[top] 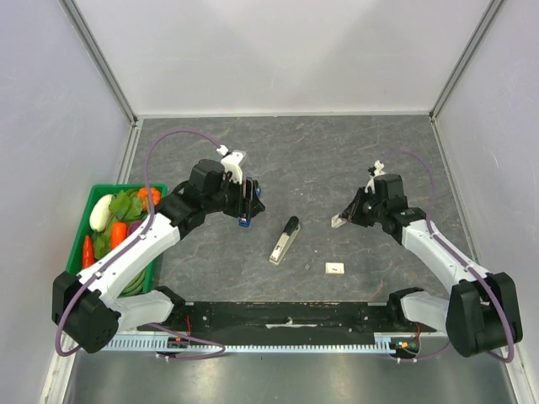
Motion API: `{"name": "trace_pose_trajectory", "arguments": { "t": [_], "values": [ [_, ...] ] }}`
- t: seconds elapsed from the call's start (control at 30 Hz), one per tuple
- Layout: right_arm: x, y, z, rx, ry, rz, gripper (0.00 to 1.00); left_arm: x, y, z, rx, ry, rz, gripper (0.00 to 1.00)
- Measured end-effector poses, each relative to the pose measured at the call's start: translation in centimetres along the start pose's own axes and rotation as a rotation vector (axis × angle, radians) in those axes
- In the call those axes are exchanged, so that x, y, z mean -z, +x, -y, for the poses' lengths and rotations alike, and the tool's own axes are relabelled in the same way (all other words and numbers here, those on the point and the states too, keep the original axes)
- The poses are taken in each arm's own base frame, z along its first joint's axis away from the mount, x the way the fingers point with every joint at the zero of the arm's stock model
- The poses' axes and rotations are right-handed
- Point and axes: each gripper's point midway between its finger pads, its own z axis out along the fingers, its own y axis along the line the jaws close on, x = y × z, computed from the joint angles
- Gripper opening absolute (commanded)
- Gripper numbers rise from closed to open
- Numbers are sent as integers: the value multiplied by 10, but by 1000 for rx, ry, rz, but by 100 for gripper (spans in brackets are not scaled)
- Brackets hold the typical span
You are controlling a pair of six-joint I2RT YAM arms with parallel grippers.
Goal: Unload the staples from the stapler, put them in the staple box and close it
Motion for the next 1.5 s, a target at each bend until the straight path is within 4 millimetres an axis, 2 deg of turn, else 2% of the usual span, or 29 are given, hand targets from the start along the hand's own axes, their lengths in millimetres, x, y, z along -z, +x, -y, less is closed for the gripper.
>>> {"name": "trace_pose_trajectory", "arguments": {
  "t": [0.17,0.43,0.7,0.87,1.2,1.33,1.5],
  "values": [
    [-4,14,10,-119,-77,-39,0,1,0,1,1,4,1,64],
    [-5,39,-3,-182,-221,-105,0,1,0,6,-1,24,0,64],
    [-3,61,-6,-214,-281,-159,12,1,0,6,1,25,1,64],
    [-2,62,-7,-208,-288,-160,30,3,-1,8,-2,30,7,64],
    [7,62,10,-150,-175,-142,35,4,-2,9,-4,33,12,64],
    [17,50,11,-113,-135,-105,36,4,-2,9,-5,33,13,64],
    [29,25,-2,-53,-129,-52,47,4,-2,9,-4,33,13,64]
  ]
}}
